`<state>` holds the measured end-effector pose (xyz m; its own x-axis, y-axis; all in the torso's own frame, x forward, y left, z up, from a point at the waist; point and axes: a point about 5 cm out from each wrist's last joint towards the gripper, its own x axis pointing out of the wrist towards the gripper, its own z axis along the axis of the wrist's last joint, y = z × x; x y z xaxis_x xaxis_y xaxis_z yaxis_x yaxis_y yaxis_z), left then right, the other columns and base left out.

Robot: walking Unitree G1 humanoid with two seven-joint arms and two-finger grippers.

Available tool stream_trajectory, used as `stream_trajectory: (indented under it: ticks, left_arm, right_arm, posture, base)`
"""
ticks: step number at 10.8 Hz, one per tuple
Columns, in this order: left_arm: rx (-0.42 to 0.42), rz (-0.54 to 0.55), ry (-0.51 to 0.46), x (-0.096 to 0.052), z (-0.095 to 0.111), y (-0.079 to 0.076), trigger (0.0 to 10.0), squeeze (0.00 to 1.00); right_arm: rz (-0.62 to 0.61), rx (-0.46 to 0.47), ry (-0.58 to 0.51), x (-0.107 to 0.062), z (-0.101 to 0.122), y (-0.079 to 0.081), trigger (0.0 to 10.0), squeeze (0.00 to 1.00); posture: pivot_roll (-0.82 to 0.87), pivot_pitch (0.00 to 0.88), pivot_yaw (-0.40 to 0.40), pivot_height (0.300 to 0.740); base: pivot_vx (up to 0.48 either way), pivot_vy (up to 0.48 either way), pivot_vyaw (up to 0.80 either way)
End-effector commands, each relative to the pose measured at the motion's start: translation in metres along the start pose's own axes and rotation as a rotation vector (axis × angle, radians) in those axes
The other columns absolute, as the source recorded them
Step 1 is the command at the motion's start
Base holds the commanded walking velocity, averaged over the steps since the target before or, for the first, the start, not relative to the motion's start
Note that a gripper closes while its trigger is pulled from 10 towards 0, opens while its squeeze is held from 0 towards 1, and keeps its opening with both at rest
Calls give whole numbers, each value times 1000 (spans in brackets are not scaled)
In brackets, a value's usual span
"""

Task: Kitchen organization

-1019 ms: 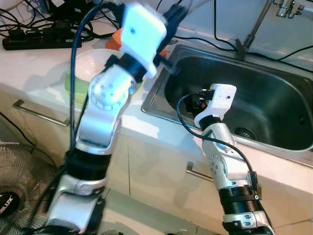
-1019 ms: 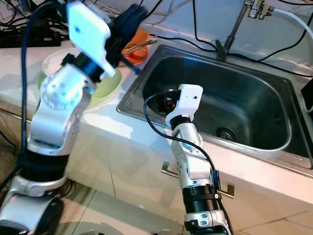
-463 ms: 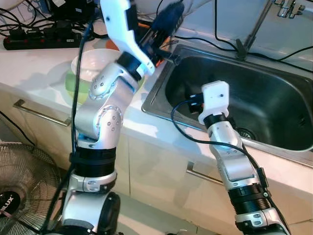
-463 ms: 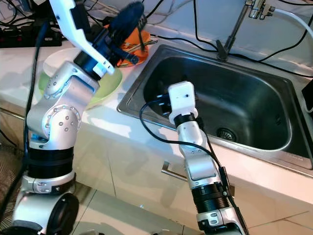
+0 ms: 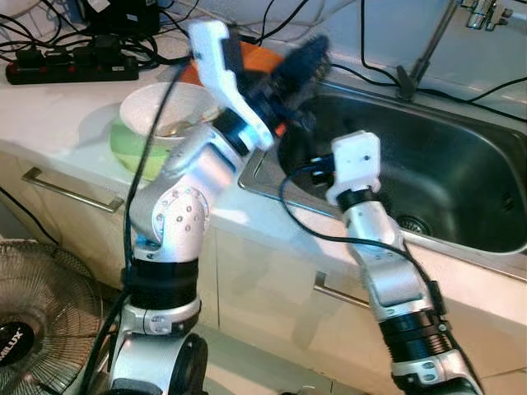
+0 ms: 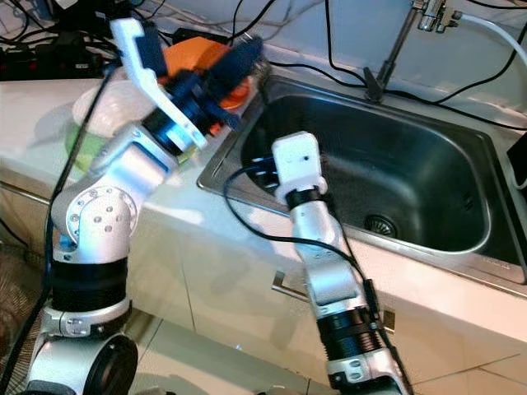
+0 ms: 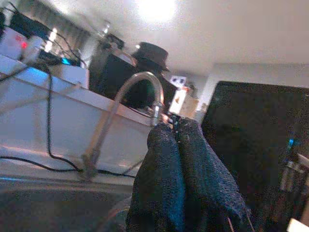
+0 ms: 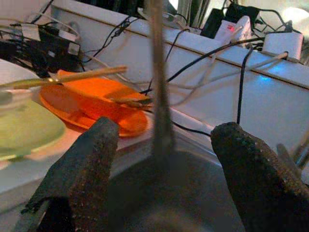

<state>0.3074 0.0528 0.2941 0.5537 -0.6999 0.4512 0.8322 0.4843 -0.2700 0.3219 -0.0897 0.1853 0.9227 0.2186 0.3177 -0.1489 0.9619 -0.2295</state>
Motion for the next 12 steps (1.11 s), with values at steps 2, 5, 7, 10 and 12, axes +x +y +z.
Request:
stream_trajectory:
  ticks: [2,5,7,10,12]
  left_arm:
    - [-75,-29,22,0,-9,-7,10000,0]
    - [-71,-5,65,-5,-16,-1,10000,0]
    - [-69,-2,69,-6,-17,-1,10000,0]
    - [-83,12,94,-9,-24,3,10000,0]
    - [-84,16,98,-9,-23,3,10000,0]
  right_arm:
    - [-8,9,-67,4,16,-2,10000,0]
    - [-17,24,-80,5,20,-1,10000,0]
    - [-25,37,-86,6,23,-1,10000,0]
    - [-20,89,-86,6,24,0,0,0]
    - [-15,98,-84,6,24,2,0,0]
  posture:
    - [-90,26,-65,740]
    - [-90,21,-61,740]
    - [-91,15,-58,740]
    - [-89,12,-59,740]
    - [-88,19,-57,740]
  base:
    - [0,0,0]
    - [0,0,0]
    - [0,0,0]
    - [0,0,0]
    - [0,0,0]
